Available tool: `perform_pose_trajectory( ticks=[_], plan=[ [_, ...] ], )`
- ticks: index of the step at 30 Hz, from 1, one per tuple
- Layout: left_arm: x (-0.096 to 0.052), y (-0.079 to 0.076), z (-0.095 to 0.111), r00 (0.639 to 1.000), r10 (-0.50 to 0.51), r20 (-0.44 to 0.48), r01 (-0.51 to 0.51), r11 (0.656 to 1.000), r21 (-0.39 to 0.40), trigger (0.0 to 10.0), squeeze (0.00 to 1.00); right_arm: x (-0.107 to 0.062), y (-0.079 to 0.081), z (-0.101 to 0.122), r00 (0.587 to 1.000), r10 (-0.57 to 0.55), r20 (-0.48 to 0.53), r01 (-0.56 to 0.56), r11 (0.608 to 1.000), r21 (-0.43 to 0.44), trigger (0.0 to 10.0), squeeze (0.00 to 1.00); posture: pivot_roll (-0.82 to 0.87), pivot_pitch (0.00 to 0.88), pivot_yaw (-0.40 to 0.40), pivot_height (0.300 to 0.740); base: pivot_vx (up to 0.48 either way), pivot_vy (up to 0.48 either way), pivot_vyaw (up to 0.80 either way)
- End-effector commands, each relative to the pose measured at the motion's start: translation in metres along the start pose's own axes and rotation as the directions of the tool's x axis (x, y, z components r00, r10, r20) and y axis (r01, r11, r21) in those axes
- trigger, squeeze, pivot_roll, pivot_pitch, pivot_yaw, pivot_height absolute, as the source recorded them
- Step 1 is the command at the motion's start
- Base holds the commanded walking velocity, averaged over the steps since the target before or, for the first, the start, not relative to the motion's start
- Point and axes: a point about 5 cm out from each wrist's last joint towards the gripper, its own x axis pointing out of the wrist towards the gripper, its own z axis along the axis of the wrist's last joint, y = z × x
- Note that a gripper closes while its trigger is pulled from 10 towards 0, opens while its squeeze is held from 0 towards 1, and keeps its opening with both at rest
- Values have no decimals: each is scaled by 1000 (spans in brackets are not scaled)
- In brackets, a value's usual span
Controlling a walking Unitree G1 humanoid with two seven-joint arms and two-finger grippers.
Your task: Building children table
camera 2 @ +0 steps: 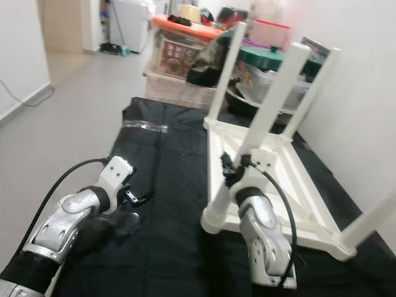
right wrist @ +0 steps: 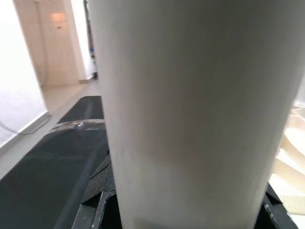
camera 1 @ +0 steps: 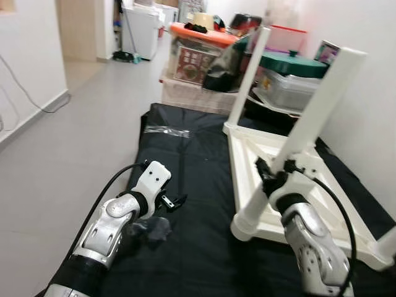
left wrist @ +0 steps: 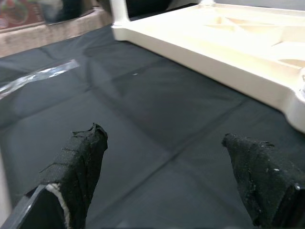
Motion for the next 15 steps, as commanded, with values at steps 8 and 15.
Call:
perform_pose_trajectory(
  ticks=[8,15],
  plan=[
    [6,7,3,1000,23,-4,-23,1000,5,10000,0,-24,-33,-32,843,-504,-190,494,864,-97,0,0,142,0,-140,740,0,0,0],
    [6,11,2,999,31,-8,-31,999,8,10000,0,-23,-26,-36,852,-478,-211,469,878,-93,10000,0,141,0,-135,740,0,0,0]
  ],
)
